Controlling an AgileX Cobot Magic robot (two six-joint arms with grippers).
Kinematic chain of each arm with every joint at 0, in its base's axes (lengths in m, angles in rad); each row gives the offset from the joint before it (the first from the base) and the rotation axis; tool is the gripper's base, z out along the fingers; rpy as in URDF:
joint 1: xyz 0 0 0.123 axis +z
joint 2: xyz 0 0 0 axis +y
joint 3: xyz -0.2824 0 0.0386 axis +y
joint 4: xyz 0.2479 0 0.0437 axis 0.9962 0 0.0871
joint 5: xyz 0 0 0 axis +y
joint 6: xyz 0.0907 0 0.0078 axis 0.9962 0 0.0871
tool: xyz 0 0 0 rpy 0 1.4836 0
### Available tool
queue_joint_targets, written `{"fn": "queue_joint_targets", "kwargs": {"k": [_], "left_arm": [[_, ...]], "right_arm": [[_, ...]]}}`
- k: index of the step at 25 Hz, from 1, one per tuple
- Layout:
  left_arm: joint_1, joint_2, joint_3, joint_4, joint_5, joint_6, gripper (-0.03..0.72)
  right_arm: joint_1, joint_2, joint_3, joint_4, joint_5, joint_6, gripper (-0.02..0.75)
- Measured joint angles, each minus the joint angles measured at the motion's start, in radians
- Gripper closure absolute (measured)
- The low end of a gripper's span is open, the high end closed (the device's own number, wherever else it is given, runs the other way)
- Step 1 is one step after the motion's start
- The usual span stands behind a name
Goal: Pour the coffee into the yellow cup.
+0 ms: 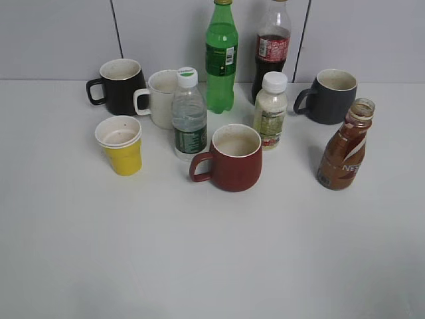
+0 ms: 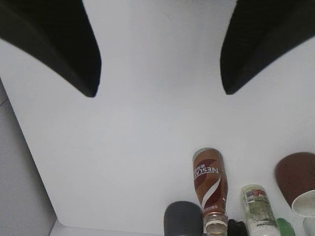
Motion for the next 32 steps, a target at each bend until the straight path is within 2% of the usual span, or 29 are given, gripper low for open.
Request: {"fn": "queue_joint_targets", "kwargs": {"k": [21,32], "left_arm": [[0.0,0.0,0.0,0.0,0.0,0.0,0.462],[0.0,0.0,0.0,-0.007,0.0,0.0,0.462]], "right_arm": [[0.0,0.0,0.0,-0.03,0.0,0.001,0.17],[0.0,0.0,0.0,-0.008,0.0,0.0,0.171]]}}
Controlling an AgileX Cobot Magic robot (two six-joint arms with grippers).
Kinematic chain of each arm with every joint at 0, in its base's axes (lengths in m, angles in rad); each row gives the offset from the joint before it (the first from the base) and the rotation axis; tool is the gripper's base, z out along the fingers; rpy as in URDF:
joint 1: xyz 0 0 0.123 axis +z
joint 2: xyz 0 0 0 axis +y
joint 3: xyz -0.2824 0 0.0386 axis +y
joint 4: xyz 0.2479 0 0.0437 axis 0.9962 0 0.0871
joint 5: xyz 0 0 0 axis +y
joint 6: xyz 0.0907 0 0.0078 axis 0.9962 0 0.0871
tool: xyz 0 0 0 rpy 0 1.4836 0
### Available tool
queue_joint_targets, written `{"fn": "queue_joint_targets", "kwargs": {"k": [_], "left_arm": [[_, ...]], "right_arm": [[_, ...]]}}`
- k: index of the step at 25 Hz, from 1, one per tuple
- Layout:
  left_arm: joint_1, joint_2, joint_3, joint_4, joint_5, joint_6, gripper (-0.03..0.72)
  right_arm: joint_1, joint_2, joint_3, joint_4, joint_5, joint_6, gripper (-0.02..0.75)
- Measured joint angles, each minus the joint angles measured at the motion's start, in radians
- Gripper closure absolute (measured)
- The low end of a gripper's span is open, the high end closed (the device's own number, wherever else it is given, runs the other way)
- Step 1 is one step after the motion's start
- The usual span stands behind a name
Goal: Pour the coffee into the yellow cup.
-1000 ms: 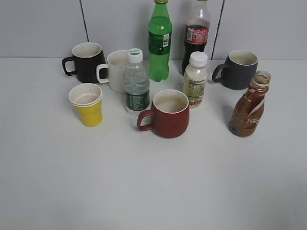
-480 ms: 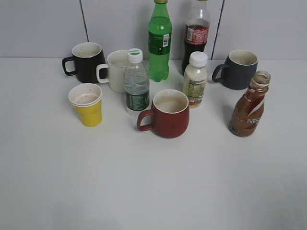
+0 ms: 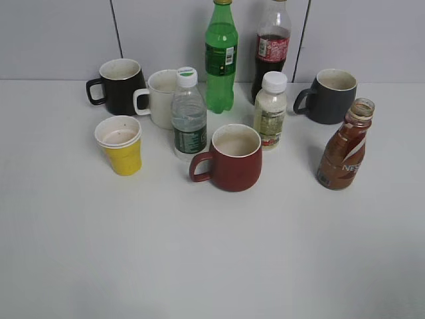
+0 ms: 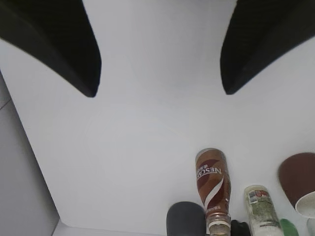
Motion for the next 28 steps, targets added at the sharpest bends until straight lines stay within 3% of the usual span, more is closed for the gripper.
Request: {"fn": "queue_joint_targets", "kwargs": {"k": [8,12,13,18,28], "left_arm": [[-0.004,0.01,-0.006,-0.068,-0.015,0.0,0.462],[-0.004,0.056,-0.018,-0.078,-0.112,0.0,0.462],[-0.004,0.105,-0.02,-0.081,-0.235,0.0,0.462],[-0.004,0.235,0.007,-0.082,-0.49,0.0,0.462],[-0.012,0.606,0.063,-0.088,-0.998,0.0,0.462]], "right_arm": [[0.0,0.0,0.0,0.017,0.0,0.002,0.17],[0.009,0.0,-0.004,0.045,-0.005,0.001,0.17],[0.017,0.005,-0.012,0.053,-0.021,0.001,0.17],[0.032,0.032,-0.02,0.056,-0.086,0.001,0.17],[0.032,0.276,0.074,0.088,-0.5,0.0,0.171]]}}
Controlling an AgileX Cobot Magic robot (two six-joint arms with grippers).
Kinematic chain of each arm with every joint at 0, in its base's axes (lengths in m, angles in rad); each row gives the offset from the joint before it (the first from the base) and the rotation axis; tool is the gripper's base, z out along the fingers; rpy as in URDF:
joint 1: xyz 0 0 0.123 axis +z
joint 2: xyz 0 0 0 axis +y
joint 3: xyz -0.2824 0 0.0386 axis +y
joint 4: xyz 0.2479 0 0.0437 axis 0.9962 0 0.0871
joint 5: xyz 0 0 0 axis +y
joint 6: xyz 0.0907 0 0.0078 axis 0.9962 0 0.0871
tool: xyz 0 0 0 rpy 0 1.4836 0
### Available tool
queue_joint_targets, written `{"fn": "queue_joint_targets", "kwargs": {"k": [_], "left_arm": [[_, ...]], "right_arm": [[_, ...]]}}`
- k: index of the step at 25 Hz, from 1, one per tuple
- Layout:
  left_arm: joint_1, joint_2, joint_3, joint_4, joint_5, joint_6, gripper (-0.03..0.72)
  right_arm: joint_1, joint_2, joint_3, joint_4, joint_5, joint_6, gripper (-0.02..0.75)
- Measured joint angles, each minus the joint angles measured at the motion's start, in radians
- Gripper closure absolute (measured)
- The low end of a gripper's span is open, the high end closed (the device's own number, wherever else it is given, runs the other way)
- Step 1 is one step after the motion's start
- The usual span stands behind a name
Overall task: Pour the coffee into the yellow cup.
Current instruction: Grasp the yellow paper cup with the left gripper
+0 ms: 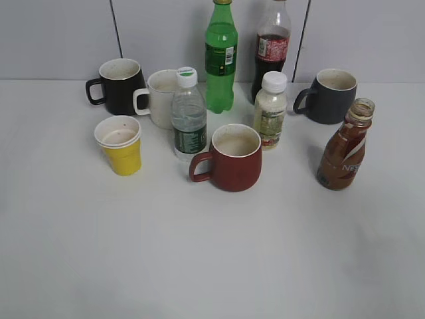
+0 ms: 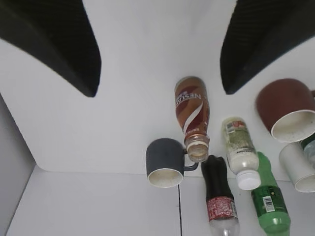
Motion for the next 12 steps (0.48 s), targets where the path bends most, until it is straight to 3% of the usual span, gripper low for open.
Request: {"fn": "queue_joint_targets", "kwargs": {"k": [8,12], "left_arm": [[-0.144,0.388,0.0,-0.011,-0.333,0.0,0.462],[-0.196,0.605,0.0,-0.011,-0.475,0.0,0.462]], "right_arm": [[0.0,0.411,0.012,0.028,-0.47,0.001,0.17],[0.0,0.635,0.012,0.059,-0.621,0.002,0.17]]}}
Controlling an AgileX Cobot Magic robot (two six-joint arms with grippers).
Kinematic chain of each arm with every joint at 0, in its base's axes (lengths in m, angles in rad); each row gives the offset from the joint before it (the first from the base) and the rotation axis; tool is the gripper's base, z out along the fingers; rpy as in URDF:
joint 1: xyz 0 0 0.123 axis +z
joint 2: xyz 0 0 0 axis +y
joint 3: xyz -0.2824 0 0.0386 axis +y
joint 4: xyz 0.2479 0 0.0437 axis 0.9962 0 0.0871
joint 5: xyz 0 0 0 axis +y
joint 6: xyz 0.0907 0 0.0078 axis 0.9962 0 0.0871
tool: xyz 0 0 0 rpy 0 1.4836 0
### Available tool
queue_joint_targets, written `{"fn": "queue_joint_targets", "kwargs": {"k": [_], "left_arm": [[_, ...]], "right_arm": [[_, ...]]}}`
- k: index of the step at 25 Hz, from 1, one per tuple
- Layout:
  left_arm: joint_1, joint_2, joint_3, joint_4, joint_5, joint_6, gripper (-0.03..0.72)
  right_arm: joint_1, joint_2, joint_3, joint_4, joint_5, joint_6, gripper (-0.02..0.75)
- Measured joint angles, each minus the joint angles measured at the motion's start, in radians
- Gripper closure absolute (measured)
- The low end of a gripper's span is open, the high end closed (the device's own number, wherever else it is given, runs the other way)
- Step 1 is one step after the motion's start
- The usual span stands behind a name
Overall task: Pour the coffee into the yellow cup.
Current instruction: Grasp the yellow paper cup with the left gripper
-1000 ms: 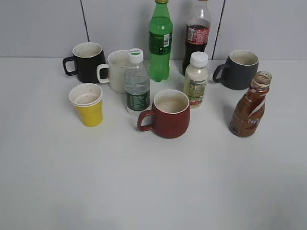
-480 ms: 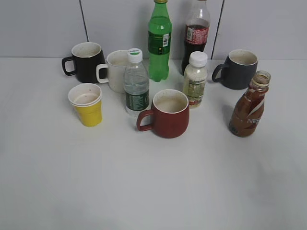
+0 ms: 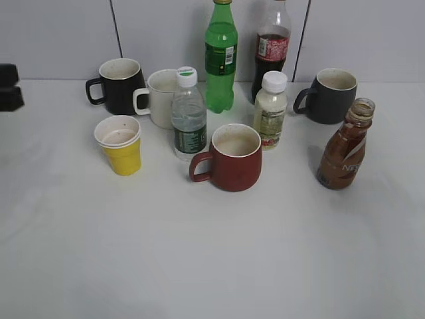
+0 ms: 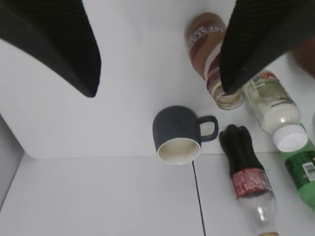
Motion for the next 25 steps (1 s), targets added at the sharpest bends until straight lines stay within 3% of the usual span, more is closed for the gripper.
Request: {"fn": "queue_joint_targets", "kwargs": {"k": [6,9,15,22,25], "left_arm": [[-0.046,0.302,0.0,0.0,-0.209,-0.014,0.455],[-0.068,0.4,0.0,0.007,-0.28,-0.016,0.452],[-0.107,0.566,0.019,0.048,-0.445,-0.016,0.448],[-0.114,0.676,0.073,0.15,-0.677,-0.017,0.444],[-0.114,0.742,0.074,0.176,-0.75,-0.017,0.416]], "right_arm": [[0.005,0.208,0.002,0.005,-0.126,0.093,0.171],[0.046,0.29,0.031,-0.016,-0.214,0.126,0.186],[0.159,0.412,0.19,-0.04,-0.577,0.127,0.198],[0.168,0.604,0.32,-0.076,-1.025,0.121,0.202],[0.168,0.707,0.323,-0.079,-1.105,0.111,0.202]]}}
